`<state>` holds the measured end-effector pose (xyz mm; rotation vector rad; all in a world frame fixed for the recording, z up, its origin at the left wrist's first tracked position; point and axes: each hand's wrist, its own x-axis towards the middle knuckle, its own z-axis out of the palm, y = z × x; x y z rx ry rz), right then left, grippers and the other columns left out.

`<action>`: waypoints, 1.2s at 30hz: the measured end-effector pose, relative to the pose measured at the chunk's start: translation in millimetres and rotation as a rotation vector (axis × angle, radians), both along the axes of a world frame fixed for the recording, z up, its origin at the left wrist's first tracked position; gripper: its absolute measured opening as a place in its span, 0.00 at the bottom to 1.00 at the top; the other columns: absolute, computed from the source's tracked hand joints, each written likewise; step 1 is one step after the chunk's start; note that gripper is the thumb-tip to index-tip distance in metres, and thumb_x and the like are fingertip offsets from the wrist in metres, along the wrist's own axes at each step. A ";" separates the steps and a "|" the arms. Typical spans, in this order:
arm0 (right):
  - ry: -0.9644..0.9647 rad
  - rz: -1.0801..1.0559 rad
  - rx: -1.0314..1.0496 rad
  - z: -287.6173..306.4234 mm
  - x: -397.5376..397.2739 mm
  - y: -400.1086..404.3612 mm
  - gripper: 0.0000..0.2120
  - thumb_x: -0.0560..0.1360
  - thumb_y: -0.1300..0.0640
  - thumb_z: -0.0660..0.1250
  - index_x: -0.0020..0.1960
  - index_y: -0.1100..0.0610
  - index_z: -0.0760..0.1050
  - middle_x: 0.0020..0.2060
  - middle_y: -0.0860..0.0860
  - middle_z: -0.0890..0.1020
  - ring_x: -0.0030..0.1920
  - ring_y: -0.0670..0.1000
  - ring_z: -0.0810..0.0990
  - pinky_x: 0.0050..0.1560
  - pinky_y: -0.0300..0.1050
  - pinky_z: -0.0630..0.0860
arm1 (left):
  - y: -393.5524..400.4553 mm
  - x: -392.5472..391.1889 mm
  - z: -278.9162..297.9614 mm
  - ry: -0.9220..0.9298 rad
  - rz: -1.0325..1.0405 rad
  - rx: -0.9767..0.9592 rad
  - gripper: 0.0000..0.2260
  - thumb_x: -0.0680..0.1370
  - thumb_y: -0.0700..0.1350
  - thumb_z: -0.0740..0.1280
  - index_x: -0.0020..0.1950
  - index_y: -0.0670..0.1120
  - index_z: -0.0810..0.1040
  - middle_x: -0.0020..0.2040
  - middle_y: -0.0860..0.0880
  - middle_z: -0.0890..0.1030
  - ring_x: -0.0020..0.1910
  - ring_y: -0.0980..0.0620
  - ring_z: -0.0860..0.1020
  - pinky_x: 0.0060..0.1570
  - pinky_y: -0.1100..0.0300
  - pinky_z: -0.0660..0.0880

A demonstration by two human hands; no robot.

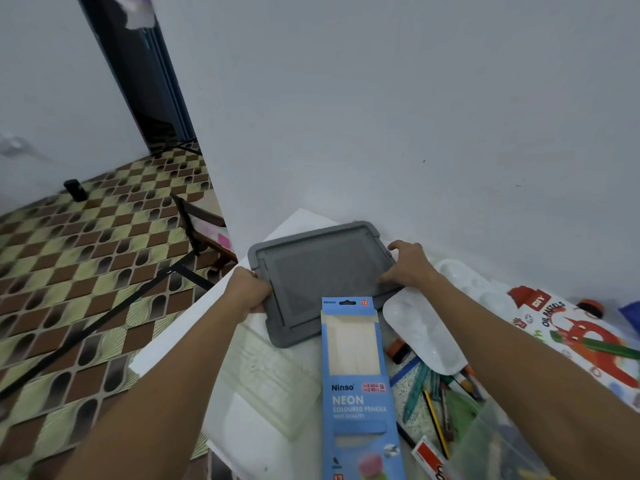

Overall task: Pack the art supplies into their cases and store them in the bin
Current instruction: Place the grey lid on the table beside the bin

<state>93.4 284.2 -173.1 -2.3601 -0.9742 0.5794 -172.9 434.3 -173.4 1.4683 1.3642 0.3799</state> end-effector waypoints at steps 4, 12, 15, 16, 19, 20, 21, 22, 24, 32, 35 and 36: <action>0.090 -0.085 0.153 2.3 7.8 -12.1 0.39 0.62 0.59 0.80 0.68 0.56 0.66 0.55 0.57 0.76 0.47 0.53 0.76 0.36 0.41 0.75 | 1.4 3.9 9.5 -0.257 0.062 -0.007 0.18 0.73 0.28 0.65 0.58 0.42 0.66 0.50 0.39 0.77 0.49 0.40 0.79 0.39 0.45 0.80; 0.161 -0.100 0.546 58.7 12.8 -38.5 0.39 0.64 0.51 0.80 0.70 0.55 0.68 0.56 0.53 0.76 0.52 0.54 0.79 0.49 0.49 0.81 | -13.6 17.7 70.1 -0.482 0.084 0.304 0.13 0.76 0.31 0.66 0.60 0.41 0.72 0.47 0.41 0.82 0.37 0.58 0.78 0.32 0.68 0.75; 0.269 -0.118 0.728 98.9 12.9 -75.1 0.36 0.65 0.48 0.78 0.69 0.53 0.69 0.57 0.49 0.76 0.53 0.48 0.80 0.47 0.39 0.79 | -31.5 28.0 98.2 -0.499 0.027 0.421 0.14 0.77 0.36 0.68 0.62 0.40 0.77 0.51 0.43 0.84 0.43 0.58 0.81 0.44 0.66 0.77; 0.286 -0.121 0.777 110.9 14.1 -94.8 0.36 0.65 0.46 0.78 0.69 0.53 0.70 0.58 0.48 0.77 0.54 0.47 0.80 0.48 0.39 0.79 | -41.5 34.7 106.2 -0.451 -0.003 0.481 0.15 0.77 0.40 0.69 0.63 0.42 0.78 0.53 0.47 0.83 0.48 0.54 0.81 0.49 0.62 0.77; 0.256 -0.128 0.819 136.9 19.6 -164.3 0.35 0.67 0.42 0.73 0.70 0.51 0.68 0.59 0.45 0.76 0.54 0.42 0.77 0.50 0.34 0.73 | -86.1 61.9 127.8 -0.377 -0.143 0.595 0.12 0.80 0.51 0.64 0.61 0.48 0.80 0.51 0.51 0.81 0.48 0.47 0.80 0.51 0.52 0.77; 0.236 -0.138 0.816 143.9 22.1 -191.3 0.36 0.67 0.40 0.72 0.70 0.51 0.67 0.61 0.45 0.75 0.56 0.42 0.77 0.54 0.35 0.72 | -106.8 73.4 134.9 -0.435 -0.209 0.572 0.10 0.81 0.51 0.62 0.57 0.50 0.80 0.48 0.51 0.81 0.47 0.46 0.80 0.49 0.49 0.79; 0.224 -0.151 0.817 148.5 27.0 -219.4 0.37 0.66 0.36 0.70 0.70 0.51 0.67 0.63 0.45 0.75 0.59 0.44 0.76 0.59 0.38 0.72 | -127.4 85.4 141.2 -0.503 -0.266 0.516 0.10 0.82 0.50 0.61 0.55 0.49 0.80 0.46 0.51 0.81 0.47 0.46 0.81 0.49 0.47 0.79; 0.221 -0.157 0.835 153.7 30.0 -248.5 0.39 0.64 0.32 0.69 0.69 0.50 0.68 0.65 0.45 0.75 0.61 0.45 0.75 0.62 0.41 0.71 | -149.8 96.3 148.4 -0.584 -0.307 0.438 0.10 0.82 0.47 0.59 0.55 0.48 0.80 0.45 0.51 0.81 0.48 0.45 0.81 0.49 0.47 0.79; 0.308 -0.200 0.932 165.5 32.6 -312.6 0.42 0.58 0.27 0.70 0.64 0.51 0.70 0.65 0.48 0.75 0.61 0.45 0.75 0.64 0.43 0.69 | -193.0 117.5 160.9 -0.743 -0.346 0.238 0.11 0.82 0.44 0.59 0.55 0.48 0.81 0.48 0.49 0.82 0.52 0.44 0.81 0.51 0.47 0.78; 0.211 -0.302 1.027 191.8 17.5 -553.7 0.42 0.51 0.34 0.80 0.57 0.56 0.75 0.47 0.44 0.82 0.51 0.42 0.80 0.55 0.35 0.76 | -369.6 168.4 188.5 -0.890 -0.695 0.053 0.16 0.80 0.41 0.56 0.64 0.42 0.77 0.60 0.47 0.81 0.51 0.49 0.79 0.47 0.49 0.80; 0.077 -0.349 0.958 196.4 2.6 -632.7 0.44 0.49 0.32 0.79 0.59 0.50 0.73 0.50 0.36 0.82 0.54 0.38 0.80 0.52 0.30 0.74 | -435.0 179.6 191.2 -0.813 -0.803 0.236 0.16 0.79 0.40 0.65 0.67 0.47 0.76 0.57 0.50 0.81 0.47 0.57 0.82 0.43 0.58 0.81; 0.042 -0.356 0.944 196.1 -4.0 -655.9 0.43 0.49 0.32 0.79 0.59 0.48 0.72 0.50 0.34 0.81 0.54 0.36 0.79 0.51 0.29 0.73 | -454.4 181.3 189.8 -0.798 -0.842 0.255 0.20 0.77 0.41 0.68 0.68 0.48 0.74 0.59 0.50 0.80 0.47 0.58 0.82 0.41 0.61 0.80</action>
